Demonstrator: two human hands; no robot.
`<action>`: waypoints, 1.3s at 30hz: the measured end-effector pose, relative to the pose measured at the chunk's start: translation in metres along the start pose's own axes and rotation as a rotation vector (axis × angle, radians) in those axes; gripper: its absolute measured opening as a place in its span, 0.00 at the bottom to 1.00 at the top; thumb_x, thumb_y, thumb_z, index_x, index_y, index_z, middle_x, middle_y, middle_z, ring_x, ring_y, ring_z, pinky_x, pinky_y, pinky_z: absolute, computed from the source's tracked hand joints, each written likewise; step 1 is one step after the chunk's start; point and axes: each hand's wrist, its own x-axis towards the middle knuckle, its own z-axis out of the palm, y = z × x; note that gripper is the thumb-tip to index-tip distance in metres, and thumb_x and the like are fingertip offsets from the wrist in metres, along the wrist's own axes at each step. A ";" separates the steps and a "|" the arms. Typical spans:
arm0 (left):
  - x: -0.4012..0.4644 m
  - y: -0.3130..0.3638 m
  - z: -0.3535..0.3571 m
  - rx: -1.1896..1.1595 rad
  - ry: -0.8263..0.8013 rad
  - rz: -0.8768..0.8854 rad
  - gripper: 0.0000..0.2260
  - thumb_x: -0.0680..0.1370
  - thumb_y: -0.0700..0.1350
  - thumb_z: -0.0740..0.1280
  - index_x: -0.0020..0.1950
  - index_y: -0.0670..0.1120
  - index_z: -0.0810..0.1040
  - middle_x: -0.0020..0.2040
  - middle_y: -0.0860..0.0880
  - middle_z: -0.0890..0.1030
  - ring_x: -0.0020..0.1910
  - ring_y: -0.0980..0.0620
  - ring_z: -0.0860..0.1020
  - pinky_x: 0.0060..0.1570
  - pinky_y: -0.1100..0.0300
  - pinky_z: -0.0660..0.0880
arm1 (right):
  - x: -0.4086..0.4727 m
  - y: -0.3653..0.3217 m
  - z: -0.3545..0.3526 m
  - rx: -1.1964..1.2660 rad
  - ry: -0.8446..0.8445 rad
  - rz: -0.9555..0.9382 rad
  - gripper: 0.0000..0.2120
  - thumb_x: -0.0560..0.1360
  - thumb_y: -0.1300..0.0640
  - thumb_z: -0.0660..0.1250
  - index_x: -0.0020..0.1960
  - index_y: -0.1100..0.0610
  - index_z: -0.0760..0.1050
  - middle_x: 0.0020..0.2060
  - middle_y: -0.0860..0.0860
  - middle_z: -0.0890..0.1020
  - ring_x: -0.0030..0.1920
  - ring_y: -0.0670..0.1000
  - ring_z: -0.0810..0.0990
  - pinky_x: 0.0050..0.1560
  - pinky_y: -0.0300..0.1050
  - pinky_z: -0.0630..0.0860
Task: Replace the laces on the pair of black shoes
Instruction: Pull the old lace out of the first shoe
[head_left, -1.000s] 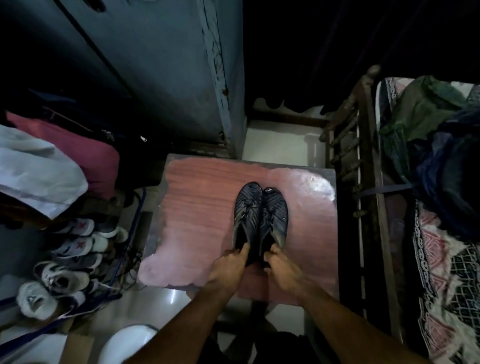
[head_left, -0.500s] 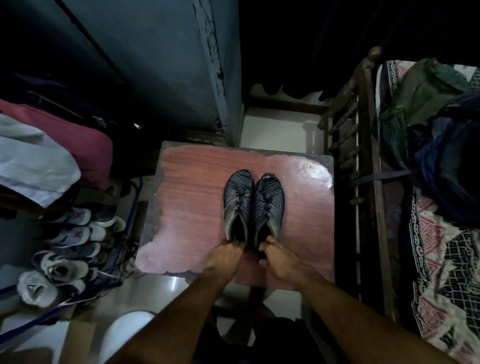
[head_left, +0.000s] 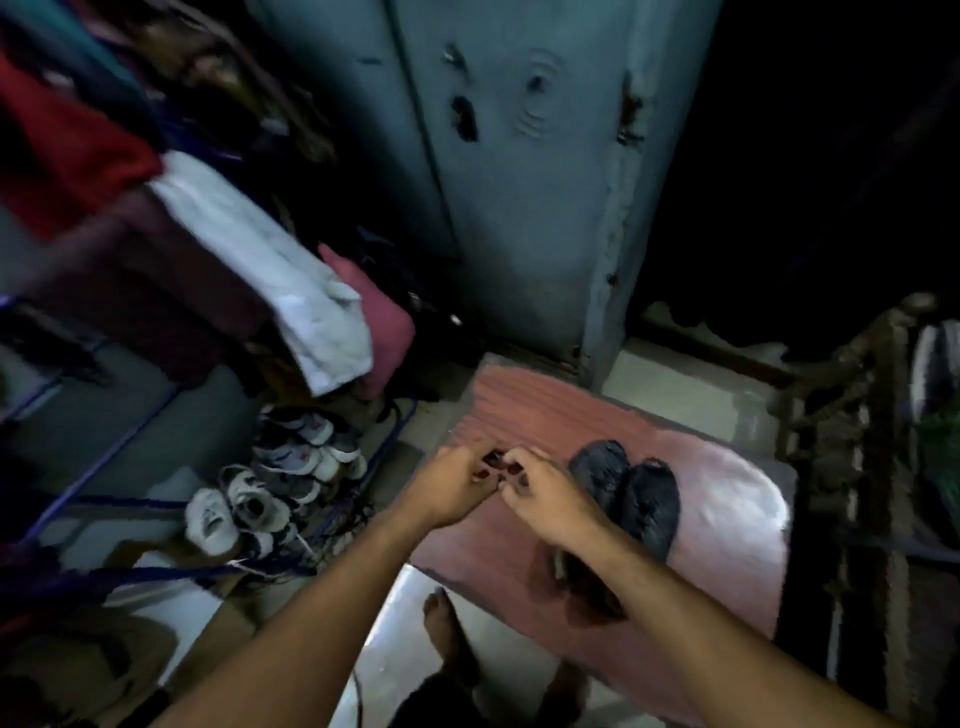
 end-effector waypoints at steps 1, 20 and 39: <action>-0.013 -0.003 -0.029 -0.023 0.068 -0.010 0.14 0.76 0.51 0.67 0.60 0.52 0.79 0.53 0.53 0.85 0.50 0.55 0.84 0.51 0.56 0.80 | 0.010 -0.026 -0.003 0.012 0.001 -0.060 0.13 0.80 0.53 0.67 0.64 0.53 0.75 0.60 0.50 0.76 0.58 0.51 0.78 0.54 0.40 0.70; -0.257 -0.142 -0.319 0.274 1.009 -0.392 0.13 0.77 0.42 0.70 0.61 0.51 0.79 0.54 0.55 0.82 0.53 0.55 0.81 0.54 0.49 0.79 | 0.093 -0.373 0.082 -0.098 -0.212 -0.657 0.20 0.77 0.44 0.69 0.66 0.49 0.71 0.56 0.47 0.76 0.55 0.49 0.77 0.58 0.47 0.75; -0.202 -0.260 -0.409 0.757 0.643 -0.066 0.27 0.73 0.41 0.74 0.72 0.51 0.76 0.65 0.47 0.81 0.62 0.46 0.80 0.48 0.51 0.82 | 0.202 -0.468 0.163 -0.076 -0.263 -0.409 0.32 0.76 0.50 0.70 0.76 0.56 0.62 0.70 0.55 0.70 0.70 0.56 0.72 0.67 0.50 0.71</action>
